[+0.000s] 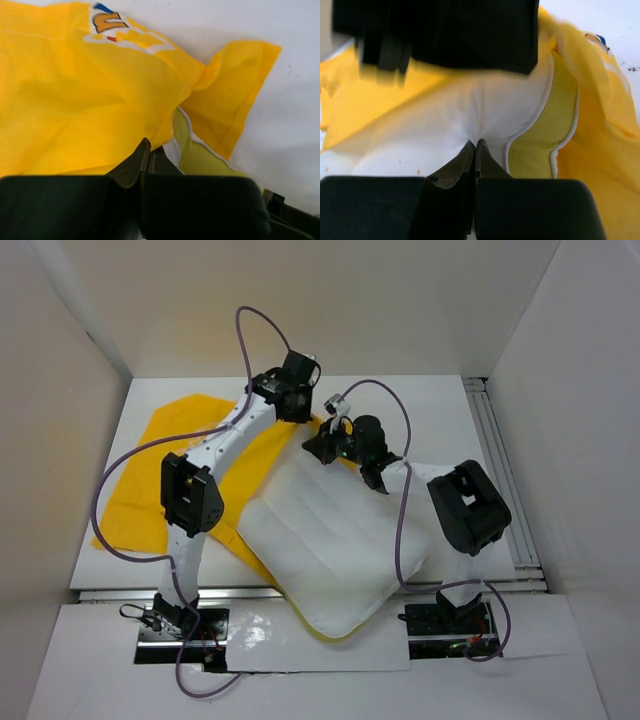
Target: Put the pillow into the pillowcase
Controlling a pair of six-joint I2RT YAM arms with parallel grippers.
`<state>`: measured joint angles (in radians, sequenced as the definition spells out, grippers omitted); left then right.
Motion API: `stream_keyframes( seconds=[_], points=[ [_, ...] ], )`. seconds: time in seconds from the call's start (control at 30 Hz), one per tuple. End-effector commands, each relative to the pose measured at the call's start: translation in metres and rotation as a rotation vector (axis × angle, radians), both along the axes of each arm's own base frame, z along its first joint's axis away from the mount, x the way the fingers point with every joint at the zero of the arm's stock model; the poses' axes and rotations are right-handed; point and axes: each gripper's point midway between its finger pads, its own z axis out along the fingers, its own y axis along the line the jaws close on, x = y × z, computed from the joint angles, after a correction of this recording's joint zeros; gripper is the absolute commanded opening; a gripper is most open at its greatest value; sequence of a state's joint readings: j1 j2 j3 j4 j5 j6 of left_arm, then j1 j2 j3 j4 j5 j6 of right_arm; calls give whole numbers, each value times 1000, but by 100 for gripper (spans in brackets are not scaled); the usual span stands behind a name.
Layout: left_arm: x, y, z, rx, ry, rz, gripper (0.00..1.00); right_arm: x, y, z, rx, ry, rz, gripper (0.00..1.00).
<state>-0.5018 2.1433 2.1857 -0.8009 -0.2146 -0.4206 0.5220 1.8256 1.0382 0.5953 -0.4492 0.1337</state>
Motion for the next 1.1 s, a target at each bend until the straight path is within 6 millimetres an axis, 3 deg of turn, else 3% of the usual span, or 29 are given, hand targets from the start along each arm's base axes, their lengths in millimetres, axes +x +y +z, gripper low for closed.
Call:
stream_keyframes(
  seconds=[0.0, 0.07, 0.1, 0.17, 0.2, 0.23, 0.37, 0.4, 0.43, 0.53, 0.63, 0.67, 0.7, 0.77, 0.87, 0.9, 0.93, 1.03, 1.07],
  points=[
    [-29, -42, 32, -51, -83, -118, 0, 2, 13, 75, 231, -167, -26, 0],
    [-45, -48, 40, -73, -85, -142, 0, 12, 6, 83, 272, -183, -77, 0],
    [-51, -47, 31, -79, -62, -146, 0, 17, 3, 95, 320, -198, -113, 0],
    [-61, -48, 51, -138, -95, -167, 0, 26, -7, 103, 394, -210, -167, 0],
    [-72, -53, 45, -156, -73, -188, 0, 30, -13, 111, 436, -210, -191, 0],
    [-73, -54, 51, -176, -96, -196, 0, 32, -17, 100, 443, -185, -220, 0],
    [-97, -63, 64, -233, -114, -262, 0, 50, -44, 92, 516, -174, -412, 0],
    [-101, -63, 58, -232, -103, -280, 0, 52, -48, 97, 553, -172, -440, 0],
    [-110, -68, 59, -245, -93, -308, 0, 53, -51, 89, 563, -151, -462, 0],
    [-116, -75, 48, -255, -72, -338, 0, 57, -65, 99, 668, -149, -469, 0],
    [-109, -83, 25, -245, -39, -342, 0, 45, -54, 114, 732, -147, -343, 0],
    [-102, -89, 7, -234, -5, -333, 0, 40, -50, 117, 731, -155, -310, 0],
    [-95, -93, 10, -231, -12, -327, 0, 32, -39, 120, 715, -163, -248, 0],
    [-88, -98, -4, -224, 19, -313, 0, 25, -29, 120, 675, -192, -219, 0],
    [-91, -117, 11, -278, -20, -439, 0, 37, -22, 112, 605, -194, -142, 3],
    [-90, -117, 8, -280, -23, -439, 0, 41, -17, 92, 556, -141, -106, 7],
    [-88, -115, 7, -270, -29, -427, 0, 47, -23, 94, 555, -136, -111, 20],
    [-68, -105, -2, -236, -16, -356, 0, 49, -38, 67, 521, -40, -151, 48],
    [-63, -101, -4, -237, -6, -336, 0, 47, -39, 62, 499, -17, -159, 63]
  ],
)
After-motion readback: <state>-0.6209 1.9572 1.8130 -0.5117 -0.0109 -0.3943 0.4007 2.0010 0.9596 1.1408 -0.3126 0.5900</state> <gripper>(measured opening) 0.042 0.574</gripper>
